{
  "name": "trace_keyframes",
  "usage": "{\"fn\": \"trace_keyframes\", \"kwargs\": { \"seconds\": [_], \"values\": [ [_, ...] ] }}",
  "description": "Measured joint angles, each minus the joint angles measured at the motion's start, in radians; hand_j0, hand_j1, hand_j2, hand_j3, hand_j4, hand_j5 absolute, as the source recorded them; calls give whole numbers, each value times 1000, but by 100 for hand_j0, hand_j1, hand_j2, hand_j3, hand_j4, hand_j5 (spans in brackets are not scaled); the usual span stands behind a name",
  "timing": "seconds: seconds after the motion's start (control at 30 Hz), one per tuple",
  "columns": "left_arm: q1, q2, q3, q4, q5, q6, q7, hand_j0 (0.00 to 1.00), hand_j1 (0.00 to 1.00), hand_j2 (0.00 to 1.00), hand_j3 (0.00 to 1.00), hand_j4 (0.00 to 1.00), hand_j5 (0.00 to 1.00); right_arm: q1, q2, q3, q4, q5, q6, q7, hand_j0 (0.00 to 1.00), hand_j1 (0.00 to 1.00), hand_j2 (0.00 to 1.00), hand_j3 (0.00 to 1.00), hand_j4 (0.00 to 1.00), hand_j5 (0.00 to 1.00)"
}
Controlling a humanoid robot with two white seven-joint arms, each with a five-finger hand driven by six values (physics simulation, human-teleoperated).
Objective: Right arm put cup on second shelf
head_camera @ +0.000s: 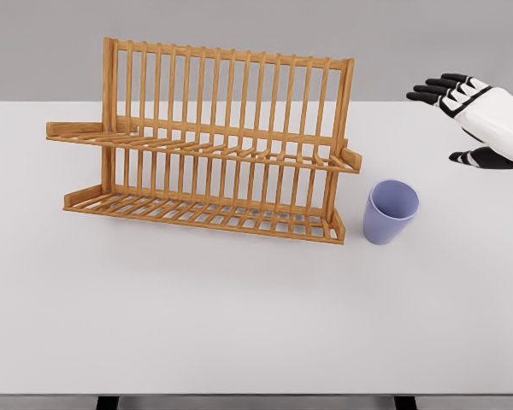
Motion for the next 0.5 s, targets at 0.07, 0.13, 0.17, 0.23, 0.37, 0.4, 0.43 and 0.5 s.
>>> {"fn": "trace_keyframes", "kwargs": {
  "seconds": [0.07, 0.13, 0.17, 0.23, 0.37, 0.4, 0.43, 0.5],
  "values": [
    [0, 0, 0, 0, 0, 0, 0, 100, 100, 100, 100, 100, 100, 3, 0, -1, 1, -8, 0, 4, 100, 100, 100, 100, 100, 100],
    [0, 0, 0, 0, 0, 0, 0, 100, 100, 100, 100, 100, 100, 3, 0, -4, 3, -36, 0, 32, 100, 100, 100, 100, 100, 100],
    [0, 0, 0, 0, 0, 0, 0, 100, 100, 100, 100, 100, 100, 3, 0, -6, 5, -56, 0, 53, 100, 100, 100, 100, 100, 100],
    [0, 0, 0, 0, 0, 0, 0, 100, 100, 100, 100, 100, 100, 2, 2, -8, 4, -83, 0, 108, 100, 100, 100, 100, 100, 100],
    [0, 0, 0, 0, 0, 0, 0, 100, 100, 100, 100, 100, 100, 60, -5, -37, 13, -177, -1, 175, 100, 100, 100, 100, 100, 100],
    [0, 0, 0, 0, 0, 0, 0, 100, 100, 100, 100, 100, 100, 61, -19, -41, 24, -236, -1, 196, 100, 100, 100, 100, 100, 100],
    [0, 0, 0, 0, 0, 0, 0, 100, 100, 100, 100, 100, 100, 77, -33, -44, 38, -298, -1, 216, 100, 100, 100, 100, 100, 100],
    [0, 0, 0, 0, 0, 0, 0, 100, 100, 100, 100, 100, 100, 104, -59, -48, 63, -409, -1, 240, 100, 100, 100, 100, 100, 100]
  ]
}}
